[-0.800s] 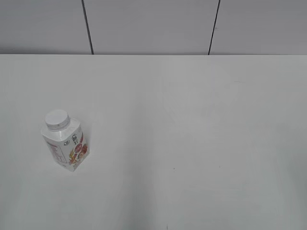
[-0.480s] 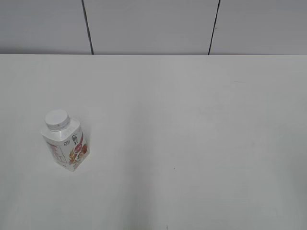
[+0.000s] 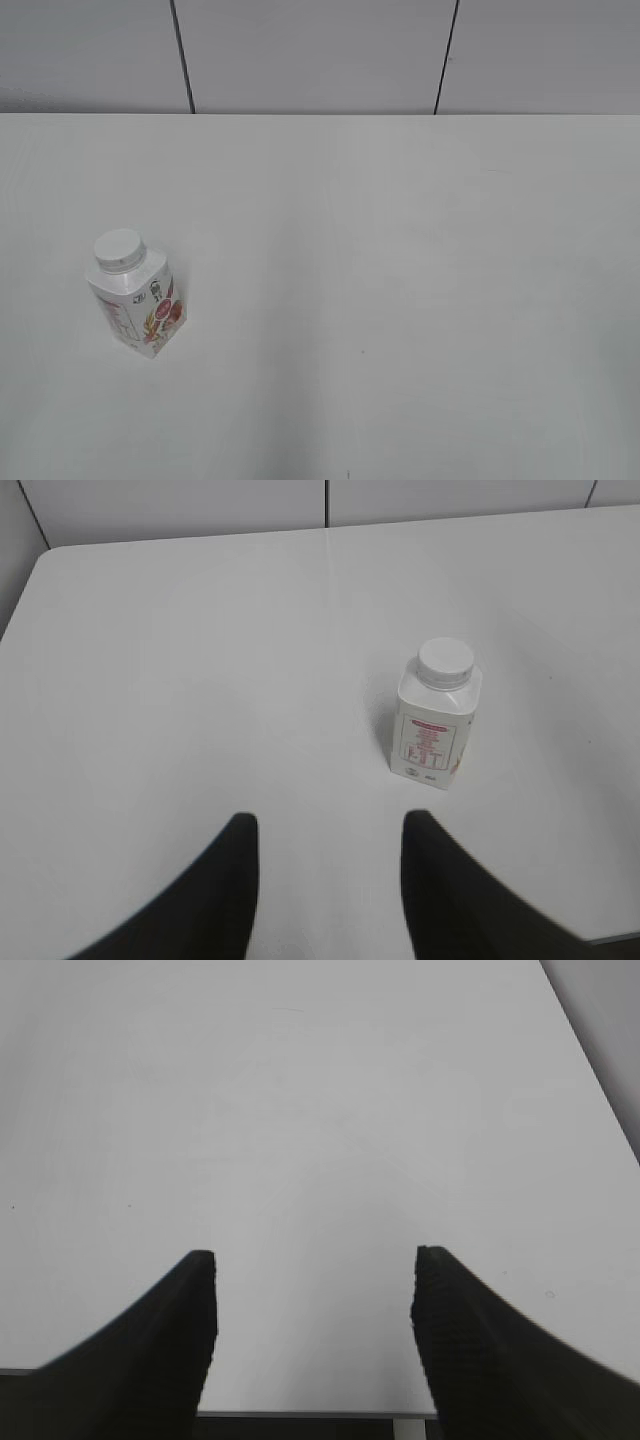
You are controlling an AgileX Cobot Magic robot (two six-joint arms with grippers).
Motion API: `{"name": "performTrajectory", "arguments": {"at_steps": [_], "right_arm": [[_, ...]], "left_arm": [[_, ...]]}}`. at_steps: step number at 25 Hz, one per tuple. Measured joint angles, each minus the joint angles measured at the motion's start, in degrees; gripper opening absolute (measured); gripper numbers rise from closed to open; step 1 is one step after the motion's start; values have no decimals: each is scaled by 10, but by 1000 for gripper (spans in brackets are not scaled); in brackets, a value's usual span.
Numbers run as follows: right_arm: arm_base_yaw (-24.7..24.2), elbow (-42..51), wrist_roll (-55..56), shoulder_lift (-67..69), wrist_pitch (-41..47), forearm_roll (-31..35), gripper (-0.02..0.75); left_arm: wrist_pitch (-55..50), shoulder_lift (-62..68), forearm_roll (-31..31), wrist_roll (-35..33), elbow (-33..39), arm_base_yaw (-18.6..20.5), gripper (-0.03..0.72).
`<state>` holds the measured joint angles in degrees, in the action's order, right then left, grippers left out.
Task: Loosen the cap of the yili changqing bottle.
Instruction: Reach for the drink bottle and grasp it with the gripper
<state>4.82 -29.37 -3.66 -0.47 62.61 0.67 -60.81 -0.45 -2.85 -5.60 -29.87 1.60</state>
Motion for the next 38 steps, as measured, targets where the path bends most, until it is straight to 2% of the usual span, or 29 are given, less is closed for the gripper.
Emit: {"name": "performTrajectory", "arguments": {"at_steps": [25, 29, 34, 38], "right_arm": [[0, 0, 0, 0, 0, 0, 491], [0, 0, 0, 0, 0, 0, 491], [0, 0, 0, 0, 0, 0, 491], [0, 0, 0, 0, 0, 0, 491]], "left_arm": [[0, 0, 0, 0, 0, 0, 313], [14, 0, 0, -6, -5, 0, 366], [103, 12, 0, -25, -6, 0, 498], [204, 42, -1, -26, 30, 0, 522]]}}
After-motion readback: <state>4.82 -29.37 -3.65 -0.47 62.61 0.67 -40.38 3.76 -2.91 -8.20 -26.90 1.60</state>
